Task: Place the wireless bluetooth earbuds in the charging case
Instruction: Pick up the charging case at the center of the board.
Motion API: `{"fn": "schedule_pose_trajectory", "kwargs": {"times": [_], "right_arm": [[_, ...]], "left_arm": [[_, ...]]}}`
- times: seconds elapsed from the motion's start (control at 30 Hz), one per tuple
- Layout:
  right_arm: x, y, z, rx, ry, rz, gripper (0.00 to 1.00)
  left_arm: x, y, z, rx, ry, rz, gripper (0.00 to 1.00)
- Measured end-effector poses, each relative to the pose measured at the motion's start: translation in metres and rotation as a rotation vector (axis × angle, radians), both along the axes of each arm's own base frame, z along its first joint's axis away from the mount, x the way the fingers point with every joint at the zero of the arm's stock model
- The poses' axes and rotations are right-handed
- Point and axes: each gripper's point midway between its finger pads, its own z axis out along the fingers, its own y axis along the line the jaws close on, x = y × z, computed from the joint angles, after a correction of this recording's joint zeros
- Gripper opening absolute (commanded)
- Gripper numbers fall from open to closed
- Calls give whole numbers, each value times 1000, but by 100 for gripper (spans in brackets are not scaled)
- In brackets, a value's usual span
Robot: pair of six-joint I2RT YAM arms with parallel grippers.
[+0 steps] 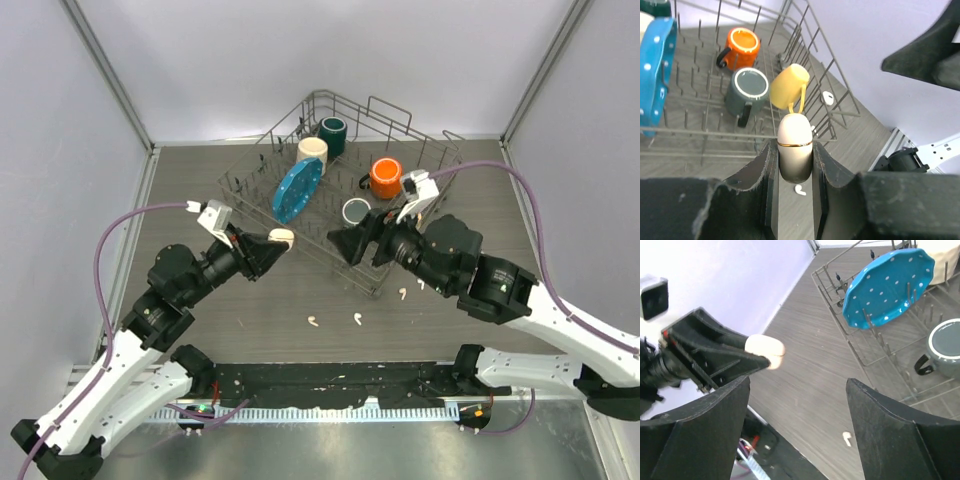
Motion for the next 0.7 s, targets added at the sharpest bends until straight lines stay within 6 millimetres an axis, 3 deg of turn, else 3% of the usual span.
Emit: {"fn": "schedule_pose_trajectory", "kwargs": {"times": [0.23, 0.4, 0.53, 0.7], "right_arm": [[27, -8, 5, 271, 253, -20, 81], [18, 29, -21, 420, 460, 134, 81], [13, 52, -44, 470, 601, 208, 83], [11, 63, -34, 552, 651, 260, 86]], "left_arm": [[0, -7, 27, -49, -223, -47, 0], [-4, -10, 19, -63, -320, -80, 0], [-10, -14, 32, -71, -402, -121, 0], [-17, -16, 46, -106, -480, -148, 0]]}}
